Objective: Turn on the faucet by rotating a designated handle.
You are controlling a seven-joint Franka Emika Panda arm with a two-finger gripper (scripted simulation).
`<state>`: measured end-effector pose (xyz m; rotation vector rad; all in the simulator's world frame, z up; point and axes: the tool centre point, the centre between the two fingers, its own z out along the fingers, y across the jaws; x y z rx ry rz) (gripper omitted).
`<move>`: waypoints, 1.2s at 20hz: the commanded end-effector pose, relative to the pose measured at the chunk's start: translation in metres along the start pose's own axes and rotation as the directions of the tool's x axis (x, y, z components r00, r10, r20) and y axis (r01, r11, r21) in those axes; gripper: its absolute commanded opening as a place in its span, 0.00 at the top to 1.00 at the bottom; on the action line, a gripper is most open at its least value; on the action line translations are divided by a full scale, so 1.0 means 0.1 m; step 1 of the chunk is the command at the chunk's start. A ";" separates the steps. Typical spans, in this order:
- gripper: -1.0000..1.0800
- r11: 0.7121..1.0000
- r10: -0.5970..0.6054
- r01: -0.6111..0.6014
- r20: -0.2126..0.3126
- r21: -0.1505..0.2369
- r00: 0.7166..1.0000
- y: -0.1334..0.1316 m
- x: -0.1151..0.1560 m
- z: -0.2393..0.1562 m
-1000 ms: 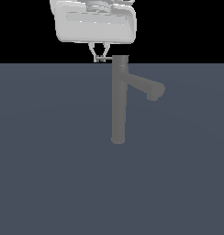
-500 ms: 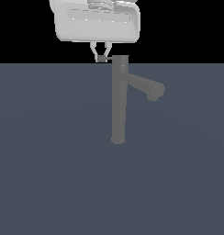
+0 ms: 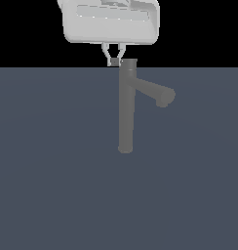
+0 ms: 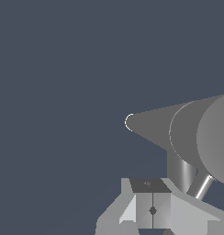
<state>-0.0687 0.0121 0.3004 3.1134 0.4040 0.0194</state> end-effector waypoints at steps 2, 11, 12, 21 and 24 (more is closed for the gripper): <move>1.00 1.000 0.007 -0.007 0.003 0.001 1.000 0.17 -0.08 -0.01; 1.00 1.000 -0.029 0.029 0.002 0.002 1.000 0.30 -0.09 -0.01; 1.00 1.000 -0.025 0.025 0.002 0.002 1.000 0.35 -0.08 -0.01; 1.00 1.000 0.013 -0.013 0.010 0.003 1.000 0.86 -0.03 0.00; 1.00 1.000 0.021 -0.021 0.012 0.003 1.000 0.96 -0.02 0.00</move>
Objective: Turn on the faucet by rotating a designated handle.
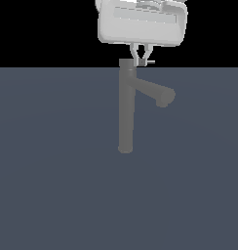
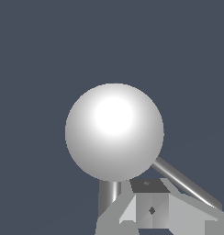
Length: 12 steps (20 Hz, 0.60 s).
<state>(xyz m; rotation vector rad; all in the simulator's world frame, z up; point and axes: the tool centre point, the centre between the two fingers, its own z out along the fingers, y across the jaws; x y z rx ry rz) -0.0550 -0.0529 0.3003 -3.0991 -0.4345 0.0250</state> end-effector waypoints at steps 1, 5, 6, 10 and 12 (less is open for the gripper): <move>1.00 1.000 0.000 0.000 -0.001 -0.001 1.000 0.00 0.00 -0.01; 1.00 1.000 0.010 -0.010 -0.004 -0.004 1.000 0.10 0.11 -0.01; 1.00 1.000 0.012 -0.012 -0.005 -0.004 1.000 0.13 0.14 -0.01; 1.00 1.000 0.022 -0.022 -0.008 -0.007 1.000 0.22 0.25 -0.01; 1.00 1.000 0.027 -0.027 -0.010 -0.009 1.000 0.27 0.31 -0.01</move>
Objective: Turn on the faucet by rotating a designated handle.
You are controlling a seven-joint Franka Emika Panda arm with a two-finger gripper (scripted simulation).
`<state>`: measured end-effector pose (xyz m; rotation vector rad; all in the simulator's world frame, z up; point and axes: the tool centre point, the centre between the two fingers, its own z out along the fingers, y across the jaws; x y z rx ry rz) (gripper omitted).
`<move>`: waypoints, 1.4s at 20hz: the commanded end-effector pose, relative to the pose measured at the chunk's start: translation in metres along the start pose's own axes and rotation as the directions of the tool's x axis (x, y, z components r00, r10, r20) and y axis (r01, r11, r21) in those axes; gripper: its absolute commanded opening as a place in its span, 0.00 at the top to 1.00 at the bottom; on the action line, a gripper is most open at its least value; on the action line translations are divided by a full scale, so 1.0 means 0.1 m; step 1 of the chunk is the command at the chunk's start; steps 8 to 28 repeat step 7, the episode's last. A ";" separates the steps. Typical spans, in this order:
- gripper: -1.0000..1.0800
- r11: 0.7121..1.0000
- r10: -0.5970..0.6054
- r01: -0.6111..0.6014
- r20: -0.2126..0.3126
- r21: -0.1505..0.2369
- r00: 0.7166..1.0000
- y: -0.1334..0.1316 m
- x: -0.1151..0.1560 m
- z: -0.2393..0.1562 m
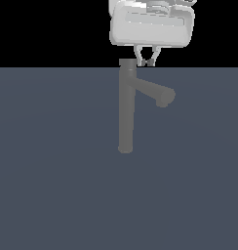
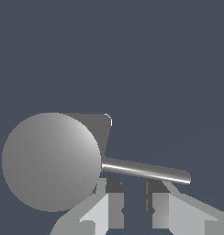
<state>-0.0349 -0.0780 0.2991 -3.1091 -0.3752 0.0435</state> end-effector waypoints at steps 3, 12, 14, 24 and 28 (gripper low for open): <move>1.00 1.000 -0.005 0.005 -0.024 -0.011 1.000 0.04 0.26 -0.02; 1.00 1.000 0.002 -0.002 -0.026 -0.013 1.000 0.11 0.34 -0.03; 1.00 1.000 0.002 -0.002 -0.026 -0.013 1.000 0.11 0.34 -0.03; 1.00 1.000 0.002 -0.002 -0.026 -0.013 1.000 0.11 0.34 -0.03; 1.00 1.000 0.002 -0.002 -0.026 -0.013 1.000 0.11 0.34 -0.03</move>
